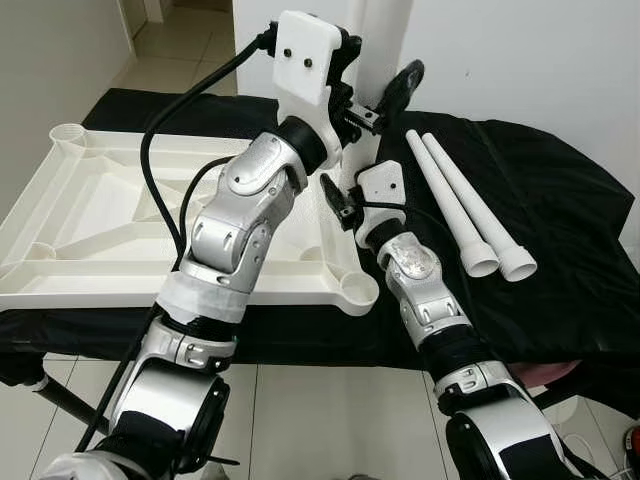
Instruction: Building children table
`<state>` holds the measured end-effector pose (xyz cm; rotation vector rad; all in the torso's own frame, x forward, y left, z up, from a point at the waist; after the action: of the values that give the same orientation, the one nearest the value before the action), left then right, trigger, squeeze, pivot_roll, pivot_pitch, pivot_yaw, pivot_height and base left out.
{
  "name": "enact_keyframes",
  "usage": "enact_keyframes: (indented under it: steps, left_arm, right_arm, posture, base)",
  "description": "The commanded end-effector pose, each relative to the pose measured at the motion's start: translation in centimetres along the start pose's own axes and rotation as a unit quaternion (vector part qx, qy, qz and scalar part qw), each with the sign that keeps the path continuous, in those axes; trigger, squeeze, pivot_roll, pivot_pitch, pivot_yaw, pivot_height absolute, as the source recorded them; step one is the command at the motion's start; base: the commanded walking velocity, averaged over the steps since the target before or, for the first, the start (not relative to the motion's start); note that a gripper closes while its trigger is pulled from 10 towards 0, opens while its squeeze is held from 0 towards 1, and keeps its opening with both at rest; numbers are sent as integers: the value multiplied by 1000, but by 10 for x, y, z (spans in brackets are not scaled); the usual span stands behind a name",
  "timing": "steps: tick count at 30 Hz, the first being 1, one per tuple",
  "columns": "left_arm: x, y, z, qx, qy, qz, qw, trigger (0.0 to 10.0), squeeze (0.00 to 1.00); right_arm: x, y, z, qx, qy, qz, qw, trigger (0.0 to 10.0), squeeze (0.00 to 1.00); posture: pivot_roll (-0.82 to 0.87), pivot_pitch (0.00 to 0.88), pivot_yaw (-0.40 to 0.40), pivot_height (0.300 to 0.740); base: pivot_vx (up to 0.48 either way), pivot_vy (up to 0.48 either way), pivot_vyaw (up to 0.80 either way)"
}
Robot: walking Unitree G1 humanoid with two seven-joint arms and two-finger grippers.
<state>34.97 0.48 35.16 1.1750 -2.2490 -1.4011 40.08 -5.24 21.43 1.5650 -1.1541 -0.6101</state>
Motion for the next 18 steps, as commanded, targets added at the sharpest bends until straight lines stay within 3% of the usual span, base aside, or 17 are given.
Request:
enact_keyframes:
  steps: [1,3,5,6,11,18]
  left_arm:
    - [7,3,-2,5,-25,-3,1000,10000,0]
    - [10,4,-1,6,-33,-1,999,10000,0]
    - [24,3,2,5,-72,5,997,10000,0]
    - [39,0,7,-1,-115,16,993,10000,0]
    - [60,-5,21,-11,-179,24,983,10000,0]
    - [60,-18,35,-37,-186,15,982,10000,0]
  right_arm:
    - [10,-2,-1,-10,-24,-3,1000,10000,0]
    - [12,-4,-2,-17,-33,-4,999,10000,0]
    - [17,-5,-3,-23,-56,-32,998,10000,0]
    - [20,-5,-4,-23,-70,-56,996,10000,0]
    - [29,-8,-2,-28,-94,-86,992,10000,0]
    - [41,-11,4,-30,-125,-119,985,10000,0]
  posture:
    - [-31,0,-64,740]
    - [-30,0,-64,740]
    - [-27,0,-64,740]
    - [-25,0,-64,740]
    - [-22,0,-64,740]
    - [-20,0,-62,740]
  base:
    - [0,0,0]
    - [0,0,0]
    - [0,0,0]
    - [0,0,0]
    - [0,0,0]
    - [0,0,0]
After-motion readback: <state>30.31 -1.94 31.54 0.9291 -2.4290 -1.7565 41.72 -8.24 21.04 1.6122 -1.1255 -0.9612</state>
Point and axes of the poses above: a point about 5 cm out from each wrist's last joint towards the gripper, its own z axis pointing back from the gripper into the wrist, its own y axis along the axis of the wrist's last joint, x = y × z, the point moved 5 cm from there along -z, pointing out of the wrist towards the gripper, and after that the axes turned 4 degrees about -z, right-handed, at the moved point
